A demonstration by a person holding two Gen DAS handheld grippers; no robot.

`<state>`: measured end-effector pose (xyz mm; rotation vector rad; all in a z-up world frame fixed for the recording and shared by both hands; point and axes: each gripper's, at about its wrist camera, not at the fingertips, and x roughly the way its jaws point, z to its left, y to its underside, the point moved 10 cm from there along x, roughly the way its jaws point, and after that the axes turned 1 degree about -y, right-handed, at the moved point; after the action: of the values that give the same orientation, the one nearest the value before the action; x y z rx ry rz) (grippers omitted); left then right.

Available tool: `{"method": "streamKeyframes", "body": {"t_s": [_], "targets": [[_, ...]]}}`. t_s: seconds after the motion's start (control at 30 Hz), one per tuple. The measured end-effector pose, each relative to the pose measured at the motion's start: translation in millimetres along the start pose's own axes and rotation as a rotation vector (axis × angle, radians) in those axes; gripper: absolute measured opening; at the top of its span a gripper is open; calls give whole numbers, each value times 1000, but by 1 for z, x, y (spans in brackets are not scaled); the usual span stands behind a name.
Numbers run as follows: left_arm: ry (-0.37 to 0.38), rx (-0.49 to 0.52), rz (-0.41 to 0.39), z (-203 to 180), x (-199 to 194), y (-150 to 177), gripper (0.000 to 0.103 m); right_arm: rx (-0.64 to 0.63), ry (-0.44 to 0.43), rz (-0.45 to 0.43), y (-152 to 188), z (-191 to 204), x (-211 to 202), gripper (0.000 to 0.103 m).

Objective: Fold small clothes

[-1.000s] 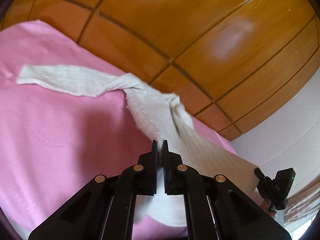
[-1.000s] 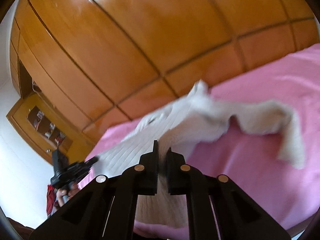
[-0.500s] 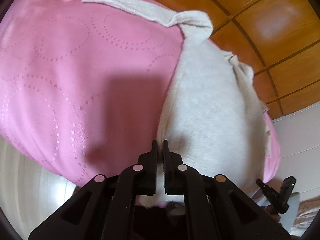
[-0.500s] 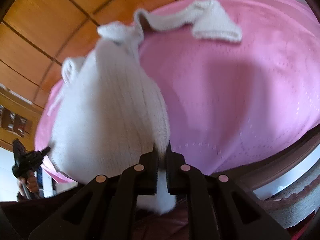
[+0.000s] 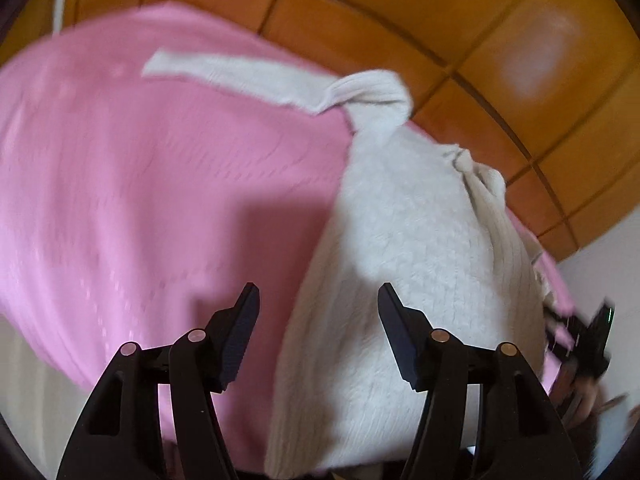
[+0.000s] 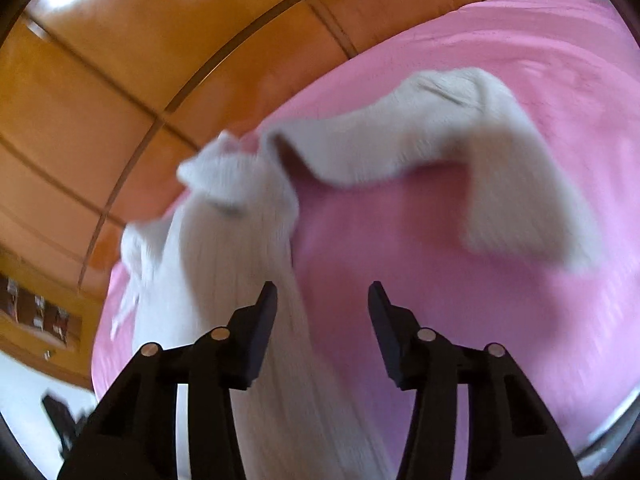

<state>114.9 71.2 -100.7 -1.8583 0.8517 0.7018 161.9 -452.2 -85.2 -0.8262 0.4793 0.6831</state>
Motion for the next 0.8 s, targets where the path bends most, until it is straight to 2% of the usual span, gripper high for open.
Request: {"method": "streamKeyframes", "body": {"t_s": [0.07,0.13,0.23,0.27,0.3,0.37,0.43,0.47,0.5,0.53,0.6,0.7,0.73,0.8], "targets": [[-5,59,-22,-13,0,-3,60,50,-47,-9,-23,6,17,51],[-7,107,-23,-24,4,-4,60,114,-93,-11,-40,10,30,66],[-2,126,-11,-33,15,-3,60,202,-154,5,-60,16,51,67],[3,128,-2,-35,19,-2,60,230,-158,16,-66,15,60,65],[0,129,8,-35,24,-1,60,245,-139,24,-73,12,69,58],[-16,126,34,-33,34,2,60,215,-52,28,-84,4,82,9],[-17,111,59,-31,42,5,60,124,90,8,-103,-4,87,6],[-20,109,69,-30,44,7,60,63,167,-55,-122,-7,79,5],[-21,108,77,-28,47,9,60,10,235,-115,-136,-9,70,5],[-22,102,89,-26,50,11,60,-74,362,-208,-159,-14,55,5],[-8,80,106,-22,54,13,60,-136,509,-277,-185,-27,41,5],[26,39,99,-19,52,6,60,-116,491,-230,-196,-46,52,6],[41,8,87,-15,49,0,60,-127,480,-215,-194,-47,55,11],[40,-45,58,-1,44,-15,63,-129,449,-183,-185,-46,59,44]]}}
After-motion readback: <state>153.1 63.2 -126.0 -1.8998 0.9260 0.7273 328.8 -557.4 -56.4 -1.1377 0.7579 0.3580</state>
